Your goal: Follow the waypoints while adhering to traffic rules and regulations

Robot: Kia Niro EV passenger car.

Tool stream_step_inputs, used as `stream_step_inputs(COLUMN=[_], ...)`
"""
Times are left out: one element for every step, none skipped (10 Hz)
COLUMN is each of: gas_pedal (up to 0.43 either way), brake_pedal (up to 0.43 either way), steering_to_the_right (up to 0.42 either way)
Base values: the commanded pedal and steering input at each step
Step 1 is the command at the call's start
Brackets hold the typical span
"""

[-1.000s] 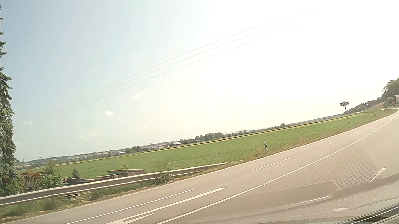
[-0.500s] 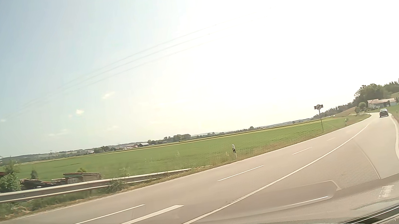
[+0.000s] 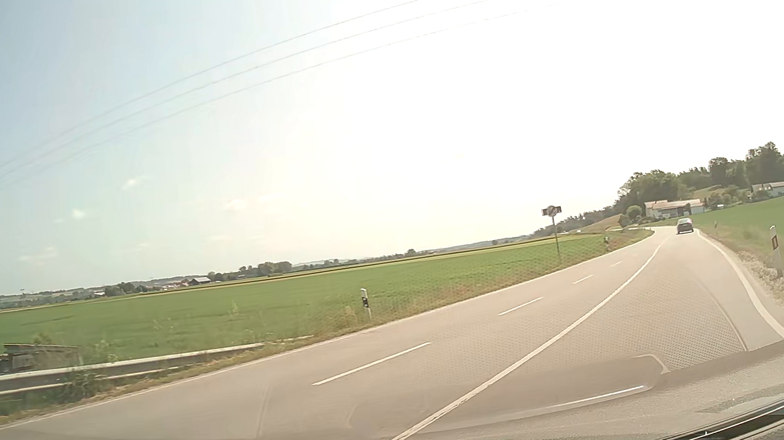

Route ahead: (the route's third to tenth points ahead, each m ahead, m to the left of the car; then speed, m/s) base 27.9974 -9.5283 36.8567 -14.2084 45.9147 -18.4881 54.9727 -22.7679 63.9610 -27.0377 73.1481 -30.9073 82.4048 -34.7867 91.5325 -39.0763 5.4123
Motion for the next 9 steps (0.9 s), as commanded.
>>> stream_step_inputs(gas_pedal=[0.299,0.299,0.299,0.299,0.299,0.299,0.299,0.299,0.299], brake_pedal=[0.0,0.0,0.0,0.0,0.0,0.0,0.0,0.0,0.0], steering_to_the_right=[0.249,0.238,0.229,0.22,0.214,0.204,0.196,0.184,0.165])
